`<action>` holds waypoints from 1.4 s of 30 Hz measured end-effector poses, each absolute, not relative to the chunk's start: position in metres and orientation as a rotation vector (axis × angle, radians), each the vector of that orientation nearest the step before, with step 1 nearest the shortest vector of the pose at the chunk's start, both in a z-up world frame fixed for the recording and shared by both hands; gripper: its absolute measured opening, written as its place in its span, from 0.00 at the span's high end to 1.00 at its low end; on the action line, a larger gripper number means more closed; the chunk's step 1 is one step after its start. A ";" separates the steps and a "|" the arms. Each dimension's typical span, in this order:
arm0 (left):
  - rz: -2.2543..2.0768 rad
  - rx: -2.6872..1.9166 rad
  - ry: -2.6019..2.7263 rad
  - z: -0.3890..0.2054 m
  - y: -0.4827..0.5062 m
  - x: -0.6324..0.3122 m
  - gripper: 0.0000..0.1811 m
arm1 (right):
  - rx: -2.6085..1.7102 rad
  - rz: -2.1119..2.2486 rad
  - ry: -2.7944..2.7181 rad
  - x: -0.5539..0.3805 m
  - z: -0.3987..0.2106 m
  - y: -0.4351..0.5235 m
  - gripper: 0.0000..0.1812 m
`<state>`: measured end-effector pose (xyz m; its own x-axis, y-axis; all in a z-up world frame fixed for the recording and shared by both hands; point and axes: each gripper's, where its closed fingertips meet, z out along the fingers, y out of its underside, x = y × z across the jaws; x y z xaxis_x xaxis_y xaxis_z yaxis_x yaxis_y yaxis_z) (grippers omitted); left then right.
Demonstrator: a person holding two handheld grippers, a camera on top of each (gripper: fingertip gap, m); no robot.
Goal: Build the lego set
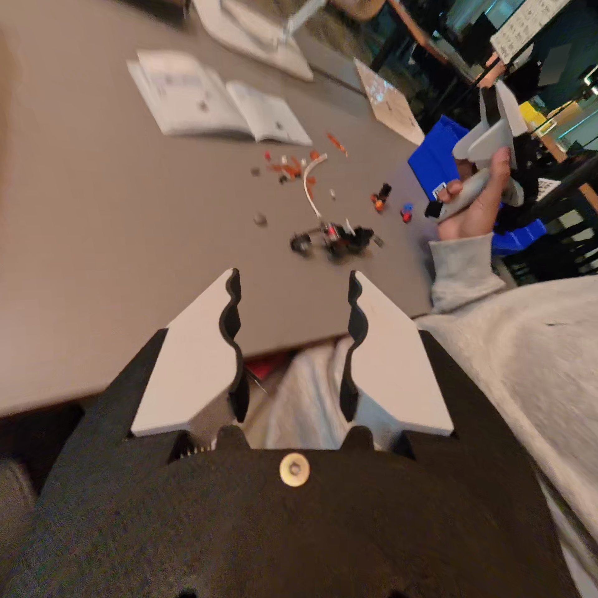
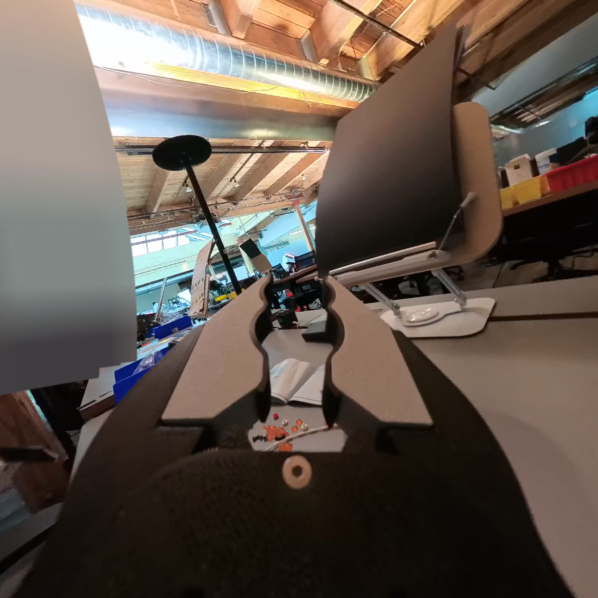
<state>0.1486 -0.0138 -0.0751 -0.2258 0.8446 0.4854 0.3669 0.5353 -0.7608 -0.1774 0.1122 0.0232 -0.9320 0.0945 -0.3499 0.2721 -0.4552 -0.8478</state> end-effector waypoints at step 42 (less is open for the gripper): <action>0.763 -1.009 -1.166 -0.038 -0.058 0.057 0.56 | 0.502 -2.364 2.176 -0.098 -0.025 0.136 0.79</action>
